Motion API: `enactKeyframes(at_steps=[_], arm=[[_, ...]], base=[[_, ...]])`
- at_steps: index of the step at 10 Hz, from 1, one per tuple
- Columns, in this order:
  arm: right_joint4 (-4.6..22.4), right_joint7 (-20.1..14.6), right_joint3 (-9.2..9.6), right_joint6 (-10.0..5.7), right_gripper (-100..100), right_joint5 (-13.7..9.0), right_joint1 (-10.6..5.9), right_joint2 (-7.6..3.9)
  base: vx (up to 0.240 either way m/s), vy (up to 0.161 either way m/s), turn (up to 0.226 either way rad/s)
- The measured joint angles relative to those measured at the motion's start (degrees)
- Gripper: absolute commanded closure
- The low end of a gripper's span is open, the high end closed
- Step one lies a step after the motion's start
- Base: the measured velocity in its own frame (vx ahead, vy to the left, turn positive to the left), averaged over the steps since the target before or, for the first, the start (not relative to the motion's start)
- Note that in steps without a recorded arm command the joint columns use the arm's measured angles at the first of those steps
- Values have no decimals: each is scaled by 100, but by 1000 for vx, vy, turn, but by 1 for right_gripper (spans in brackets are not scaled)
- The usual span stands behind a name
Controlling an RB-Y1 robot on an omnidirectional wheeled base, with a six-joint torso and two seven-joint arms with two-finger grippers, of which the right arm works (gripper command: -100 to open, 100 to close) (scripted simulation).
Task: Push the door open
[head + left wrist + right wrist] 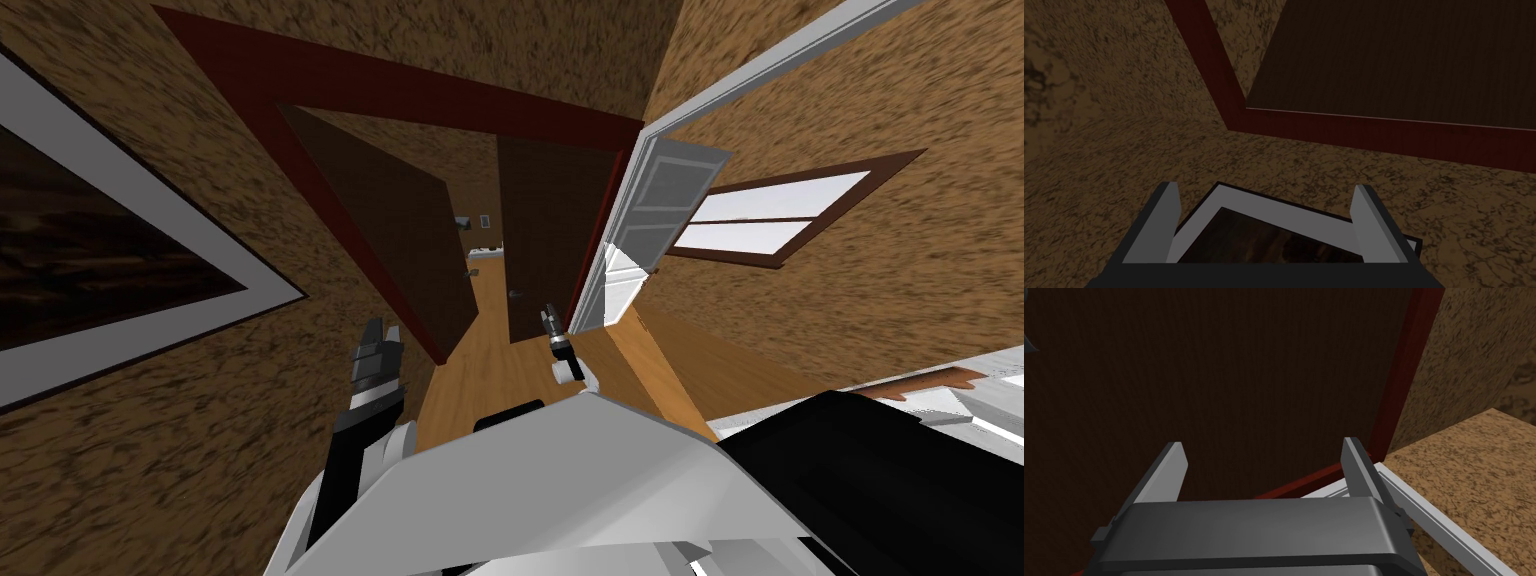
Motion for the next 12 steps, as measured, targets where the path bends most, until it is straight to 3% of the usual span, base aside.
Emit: enactKeyframes(at_steps=[12], arm=[[1779, 132, -134, -255, -100, 47, -725, 69]], base=[[64, -6, 3]])
